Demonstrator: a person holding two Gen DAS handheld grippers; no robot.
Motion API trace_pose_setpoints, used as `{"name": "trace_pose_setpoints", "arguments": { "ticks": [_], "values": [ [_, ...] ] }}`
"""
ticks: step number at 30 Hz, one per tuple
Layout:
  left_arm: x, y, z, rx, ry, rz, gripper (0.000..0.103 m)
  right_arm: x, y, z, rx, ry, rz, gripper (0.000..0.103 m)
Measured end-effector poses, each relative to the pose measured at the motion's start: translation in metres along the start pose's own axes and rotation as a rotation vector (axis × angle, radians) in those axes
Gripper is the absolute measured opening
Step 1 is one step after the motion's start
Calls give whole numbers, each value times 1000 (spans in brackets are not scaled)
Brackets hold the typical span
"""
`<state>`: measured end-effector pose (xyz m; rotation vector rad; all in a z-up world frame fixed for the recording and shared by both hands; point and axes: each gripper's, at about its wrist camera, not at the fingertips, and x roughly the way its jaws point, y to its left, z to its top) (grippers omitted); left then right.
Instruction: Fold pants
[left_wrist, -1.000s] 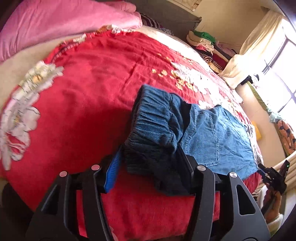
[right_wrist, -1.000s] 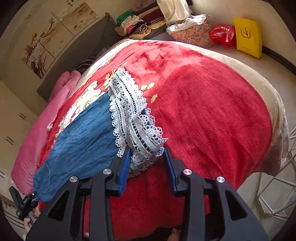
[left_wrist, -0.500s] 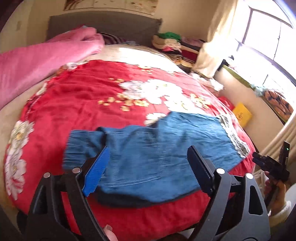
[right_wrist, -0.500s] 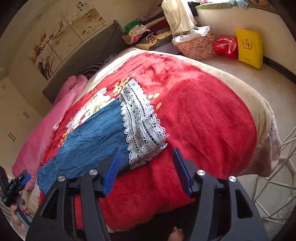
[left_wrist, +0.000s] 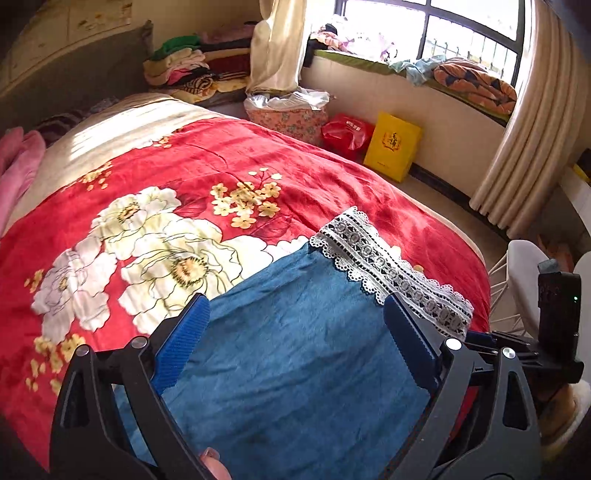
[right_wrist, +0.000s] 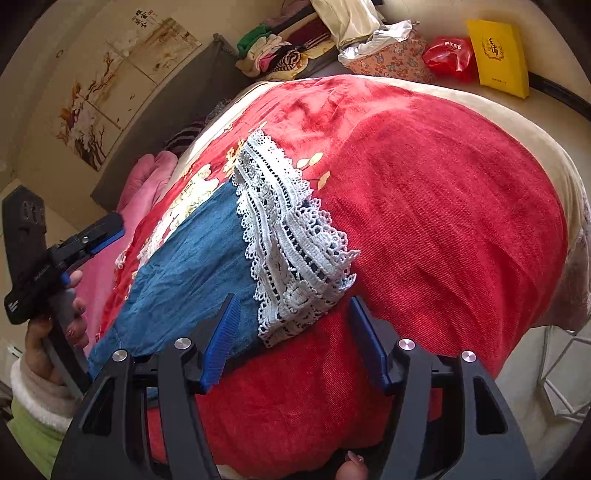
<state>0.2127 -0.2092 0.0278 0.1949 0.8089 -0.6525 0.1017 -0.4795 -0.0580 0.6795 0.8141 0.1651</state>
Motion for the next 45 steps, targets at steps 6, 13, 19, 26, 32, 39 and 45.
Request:
{"name": "trace_pose_setpoints", "arguments": {
  "ticks": [6, 13, 19, 26, 32, 39, 45],
  "values": [
    [48, -4, 19, 29, 75, -32, 89, 4, -3, 5, 19, -14, 44, 60],
    [92, -18, 41, 115, 138, -101, 89, 8, -5, 9, 19, -17, 78, 59],
    [133, -23, 56, 130, 232, -187, 90, 9, -9, 9, 31, -37, 86, 53],
    [156, -28, 58, 128, 306, -361, 68, 15, -13, 13, 44, -40, 79, 29],
    [146, -22, 55, 153, 286, -393, 18, 8, -6, 14, 28, -64, 95, 21],
    [100, 3, 62, 93, 159, -461, 18, -16, 36, 11, -99, -122, 142, 21],
    [47, 29, 52, 46, 56, -478, 18, -28, 79, 3, -230, -126, 190, 21]
  ]
}}
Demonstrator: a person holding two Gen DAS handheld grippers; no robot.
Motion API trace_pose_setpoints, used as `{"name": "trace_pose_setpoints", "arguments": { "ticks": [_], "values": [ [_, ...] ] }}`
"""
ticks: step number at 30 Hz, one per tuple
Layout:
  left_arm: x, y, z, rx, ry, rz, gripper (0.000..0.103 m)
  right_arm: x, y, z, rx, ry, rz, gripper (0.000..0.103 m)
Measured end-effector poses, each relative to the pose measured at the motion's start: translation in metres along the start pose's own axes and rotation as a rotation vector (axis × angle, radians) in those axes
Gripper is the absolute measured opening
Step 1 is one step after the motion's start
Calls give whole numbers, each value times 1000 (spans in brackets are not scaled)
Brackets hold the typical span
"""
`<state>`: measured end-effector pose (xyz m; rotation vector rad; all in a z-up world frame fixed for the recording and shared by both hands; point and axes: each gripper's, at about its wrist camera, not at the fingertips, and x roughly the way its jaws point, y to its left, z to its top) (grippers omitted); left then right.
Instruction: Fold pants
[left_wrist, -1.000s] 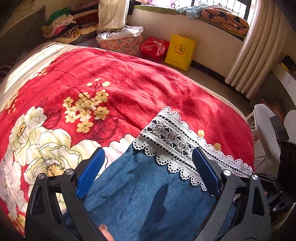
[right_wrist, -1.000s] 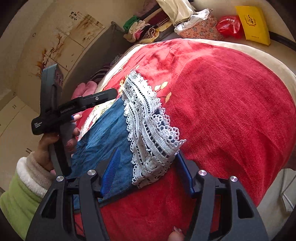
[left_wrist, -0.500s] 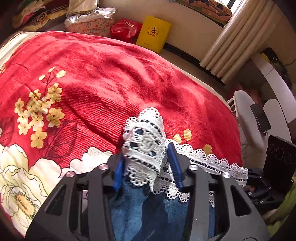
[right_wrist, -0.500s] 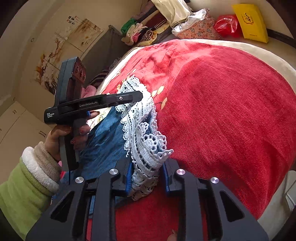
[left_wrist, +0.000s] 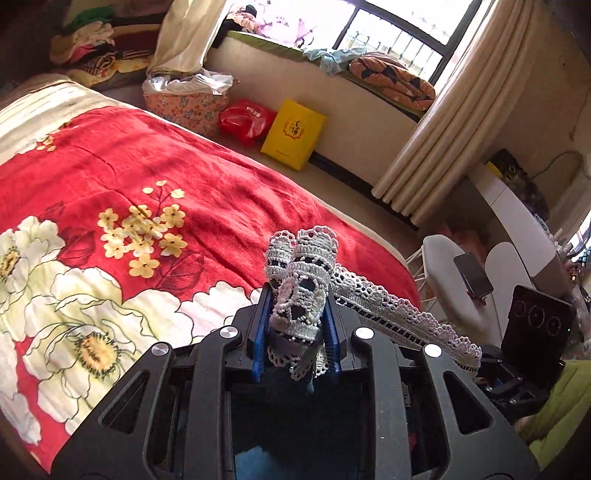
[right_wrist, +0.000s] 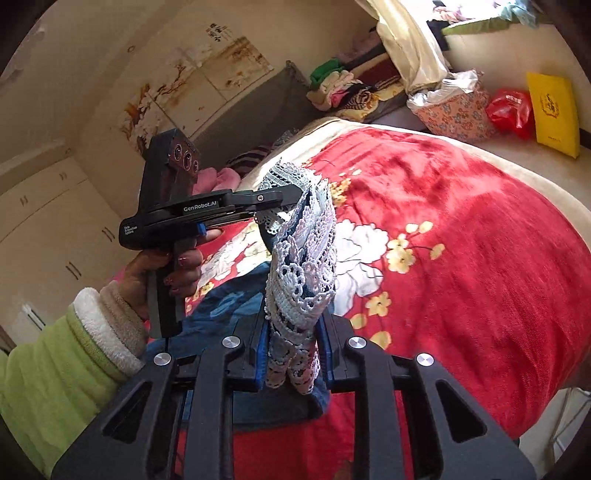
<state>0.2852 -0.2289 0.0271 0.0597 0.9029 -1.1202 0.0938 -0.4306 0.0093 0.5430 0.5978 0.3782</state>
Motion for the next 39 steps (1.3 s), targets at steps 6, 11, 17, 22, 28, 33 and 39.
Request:
{"name": "trace_pose_setpoints", "arguments": {
  "ticks": [6, 11, 17, 22, 28, 33, 39],
  "values": [
    [-52, 14, -35, -62, -67, 11, 18, 20, 48, -11, -134, 53, 67, 21],
    [-75, 30, -65, -128, -85, 34, 18, 43, 77, -29, -223, 123, 87, 21],
    [-87, 51, -96, -239, -125, 38, 24, 73, 97, -51, -304, 200, 74, 21],
    [-102, 68, -114, -362, -174, 31, 41, 92, 110, -69, -375, 248, 53, 21],
    [-128, 80, -136, -529, -235, 4, 68, 100, 122, -86, -448, 286, 62, 23],
    [-121, 78, -155, -639, -176, 19, 70, 105, 125, -94, -474, 303, 69, 29],
    [-106, 75, -152, -685, -145, 83, 37, 107, 123, -95, -462, 298, 74, 31]
  ]
}}
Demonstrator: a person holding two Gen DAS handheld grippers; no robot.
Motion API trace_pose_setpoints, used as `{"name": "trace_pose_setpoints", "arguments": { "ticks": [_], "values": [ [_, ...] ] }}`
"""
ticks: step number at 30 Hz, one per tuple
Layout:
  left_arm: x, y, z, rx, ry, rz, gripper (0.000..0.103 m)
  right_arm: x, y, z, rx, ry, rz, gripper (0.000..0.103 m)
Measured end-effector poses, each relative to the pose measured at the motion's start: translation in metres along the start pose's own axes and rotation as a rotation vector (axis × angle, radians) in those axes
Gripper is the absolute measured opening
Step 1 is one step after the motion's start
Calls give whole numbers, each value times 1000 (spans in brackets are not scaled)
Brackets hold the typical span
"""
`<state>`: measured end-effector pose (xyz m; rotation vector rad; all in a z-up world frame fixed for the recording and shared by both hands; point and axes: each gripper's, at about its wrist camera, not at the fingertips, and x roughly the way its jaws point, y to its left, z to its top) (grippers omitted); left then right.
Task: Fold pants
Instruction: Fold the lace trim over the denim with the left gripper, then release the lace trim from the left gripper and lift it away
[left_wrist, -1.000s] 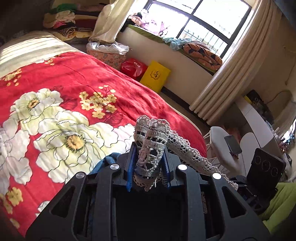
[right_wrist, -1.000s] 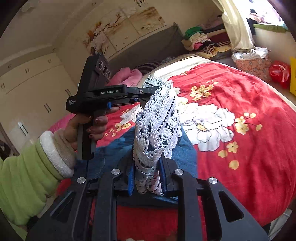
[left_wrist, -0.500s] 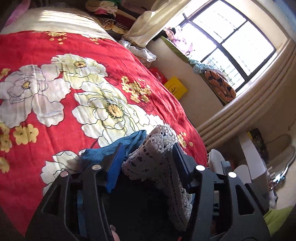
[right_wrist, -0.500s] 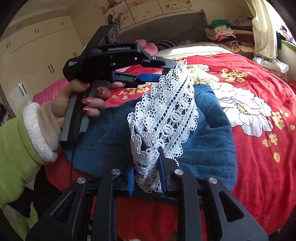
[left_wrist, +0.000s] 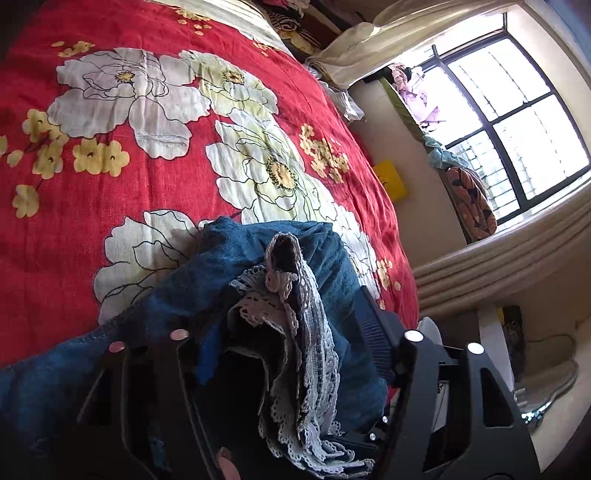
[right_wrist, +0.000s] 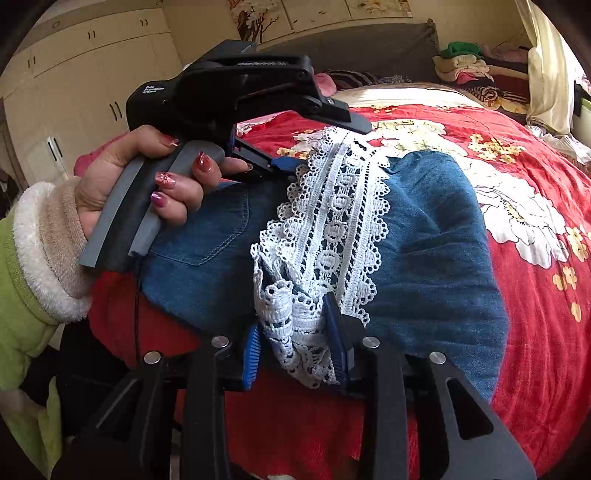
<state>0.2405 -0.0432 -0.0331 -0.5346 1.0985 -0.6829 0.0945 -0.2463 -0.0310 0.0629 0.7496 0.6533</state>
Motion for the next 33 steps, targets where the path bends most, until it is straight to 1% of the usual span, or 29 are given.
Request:
{"name": "trace_pose_setpoints", "arguments": {
  "ticks": [1, 2, 3, 6, 8, 9, 11, 12, 13, 14, 16, 17, 19, 22, 23, 26, 27, 28, 29, 30, 31, 32, 33],
  "values": [
    [2, 1, 3, -15, -6, 13, 16, -1, 0, 0, 2, -1, 5, 31],
    [2, 0, 6, -16, -14, 16, 15, -2, 0, 0, 2, -2, 7, 31],
    [-1, -3, 9, -3, -33, 25, 11, -3, 0, 1, 1, -6, 8, 31],
    [-15, -18, 10, 70, -75, 2, 11, -8, 5, 3, -29, -28, 14, 31],
    [-23, -21, 7, 109, -105, -4, 11, -1, 5, 2, -31, -5, 11, 31],
    [-22, -17, 5, 108, -101, 16, 11, 4, 5, 2, -24, 15, 8, 31],
    [-15, 0, 2, 80, -86, 95, 11, 11, 5, 0, -26, 34, 9, 32],
    [-13, 9, 1, 59, -85, 104, 11, 11, 6, -1, -28, 34, 12, 33],
    [-13, 18, -1, 32, -96, 108, 12, 11, 6, -1, -24, 34, 21, 36],
    [-15, 25, -3, 19, -108, 113, 13, 9, 5, -1, -14, 33, 40, 41],
    [-17, 28, -4, 20, -122, 127, 20, 3, 2, -3, 19, 27, 90, 50],
    [-18, 28, -5, 23, -132, 131, 21, -2, 1, -3, 33, 17, 107, 51],
    [-23, 26, -4, 29, -156, 139, 28, -16, -3, -6, 61, -11, 144, 52],
    [-38, 21, 2, 36, -216, 127, 28, -35, -13, -6, 115, -64, 179, 52],
    [-42, 20, 4, 36, -228, 124, 28, -38, -15, -7, 126, -68, 182, 52],
    [-53, 14, 9, 35, -254, 144, 28, -36, -14, -5, 117, -57, 167, 54],
    [-56, 11, 7, 40, -257, 148, 29, -33, -12, -5, 109, -51, 166, 54],
    [-58, 6, 4, 47, -255, 152, 33, -29, -8, -4, 102, -42, 170, 52],
    [-60, 0, 0, 62, -249, 153, 34, -25, -6, -3, 98, -30, 175, 50],
    [-61, -5, -6, 82, -247, 155, 35, -19, -3, -2, 92, -13, 175, 48],
    [-62, -12, -13, 105, -242, 157, 35, -13, 1, -3, 83, 11, 175, 41],
    [-60, -18, -20, 120, -233, 155, 35, -7, 4, -5, 76, 31, 175, 37],
    [-58, -23, -27, 132, -219, 145, 35, -2, 7, -7, 68, 45, 170, 37]
  ]
}}
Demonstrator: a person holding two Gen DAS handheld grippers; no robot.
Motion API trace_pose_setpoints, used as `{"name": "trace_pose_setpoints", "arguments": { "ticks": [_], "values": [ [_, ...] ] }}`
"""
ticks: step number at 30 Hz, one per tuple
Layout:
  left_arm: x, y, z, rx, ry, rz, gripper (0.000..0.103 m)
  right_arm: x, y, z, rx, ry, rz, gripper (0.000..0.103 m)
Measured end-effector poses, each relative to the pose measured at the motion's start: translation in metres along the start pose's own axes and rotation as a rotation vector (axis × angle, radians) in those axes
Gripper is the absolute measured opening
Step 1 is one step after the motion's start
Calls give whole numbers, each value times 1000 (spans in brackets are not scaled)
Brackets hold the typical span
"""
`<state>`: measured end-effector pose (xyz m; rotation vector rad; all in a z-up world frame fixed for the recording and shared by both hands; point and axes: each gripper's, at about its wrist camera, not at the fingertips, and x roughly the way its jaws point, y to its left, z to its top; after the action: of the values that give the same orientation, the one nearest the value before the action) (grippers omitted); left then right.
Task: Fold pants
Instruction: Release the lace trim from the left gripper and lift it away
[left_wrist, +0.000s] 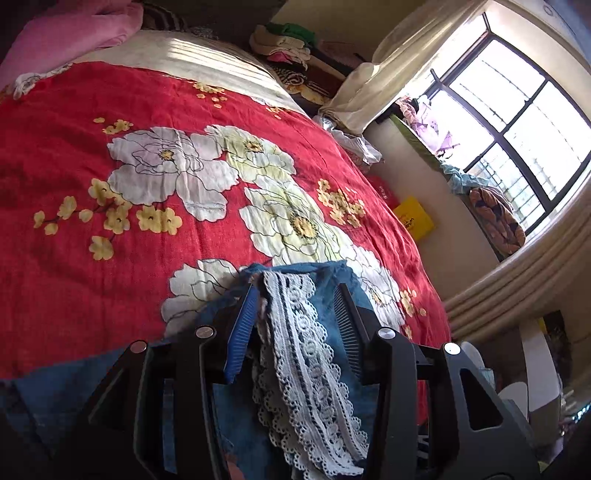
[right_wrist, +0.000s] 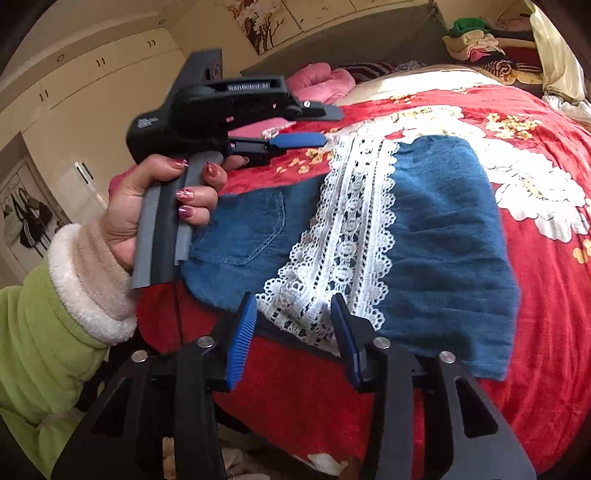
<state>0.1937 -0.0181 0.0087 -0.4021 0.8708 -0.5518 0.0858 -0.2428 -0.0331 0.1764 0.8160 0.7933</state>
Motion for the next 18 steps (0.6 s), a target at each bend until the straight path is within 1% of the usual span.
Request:
{"name": "trace_pose_setpoints", "arguments": {
  "ticks": [2, 4, 6, 8, 10, 11, 14, 17, 18],
  "values": [
    [5, -13, -13, 24, 22, -29, 35, 9, 2, -2, -17, 25, -18, 37],
    [14, -23, -24, 51, 50, -48, 35, 12, 5, -4, -29, 29, -27, 38],
    [27, -27, -31, 80, 69, -15, 37, 14, 6, -6, -37, 33, -36, 39],
    [43, -20, -35, 61, 89, 23, 37, 14, 7, -7, -43, 31, -33, 40],
    [53, -9, -35, 37, 96, 41, 37, 10, 5, -6, -24, 25, -15, 40],
    [56, -5, -37, 28, 98, 46, 37, 5, 4, -6, -11, 18, 5, 43],
    [57, 6, -39, -13, 87, 20, 37, -12, 0, -5, 20, -14, 49, 49],
    [51, 7, -40, -31, 71, 4, 37, -34, -6, -5, 40, -53, 36, 52],
    [47, 7, -40, -45, 64, -3, 39, -42, -10, -5, 54, -67, 27, 53]
  ]
}}
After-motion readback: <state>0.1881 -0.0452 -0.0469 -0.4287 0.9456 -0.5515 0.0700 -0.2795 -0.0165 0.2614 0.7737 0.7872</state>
